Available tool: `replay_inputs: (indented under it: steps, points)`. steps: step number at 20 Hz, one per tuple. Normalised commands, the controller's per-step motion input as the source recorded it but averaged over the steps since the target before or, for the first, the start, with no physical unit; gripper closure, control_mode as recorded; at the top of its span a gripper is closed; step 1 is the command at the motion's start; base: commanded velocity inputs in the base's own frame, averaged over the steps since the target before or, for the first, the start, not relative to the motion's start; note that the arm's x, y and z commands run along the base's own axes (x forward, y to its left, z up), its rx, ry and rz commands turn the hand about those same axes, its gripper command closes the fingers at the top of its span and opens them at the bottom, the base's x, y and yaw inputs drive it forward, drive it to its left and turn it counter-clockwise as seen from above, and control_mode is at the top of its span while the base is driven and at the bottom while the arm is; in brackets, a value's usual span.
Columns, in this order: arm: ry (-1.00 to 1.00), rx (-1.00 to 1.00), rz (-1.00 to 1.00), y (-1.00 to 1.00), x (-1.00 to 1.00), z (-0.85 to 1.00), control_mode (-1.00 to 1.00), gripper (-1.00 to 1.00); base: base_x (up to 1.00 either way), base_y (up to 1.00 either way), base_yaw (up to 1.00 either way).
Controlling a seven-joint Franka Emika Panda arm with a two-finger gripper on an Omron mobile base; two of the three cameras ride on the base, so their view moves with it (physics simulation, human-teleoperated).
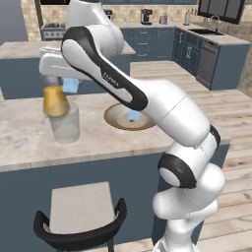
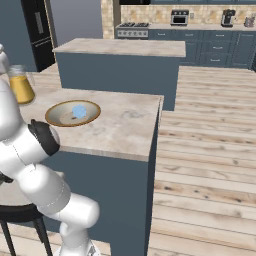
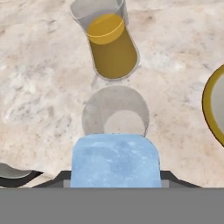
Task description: There are two ice cubes in the ice bowl. Place both ice cubes in the glass cup.
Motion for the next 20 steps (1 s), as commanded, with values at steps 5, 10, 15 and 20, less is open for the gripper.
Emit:
replay_inputs:
  steps: [5,10,15,20]
  points:
    - [0.00,0.00,0.00,0.07,0.02,-0.28,-1.00,1.00,0.00,0.00,0.00]
    - [0.00,0.00,0.00,0.15,0.13,-0.13,-1.00,1.00,0.00,0.00,0.00]
    - [0.00,0.00,0.00,0.15,0.18,-0.14,-1.00,1.00,0.00,0.00,0.00]
    - [-0.01,-0.02,0.00,0.18,0.25,-0.13,-1.00,1.00,0.00,0.00,0.00]
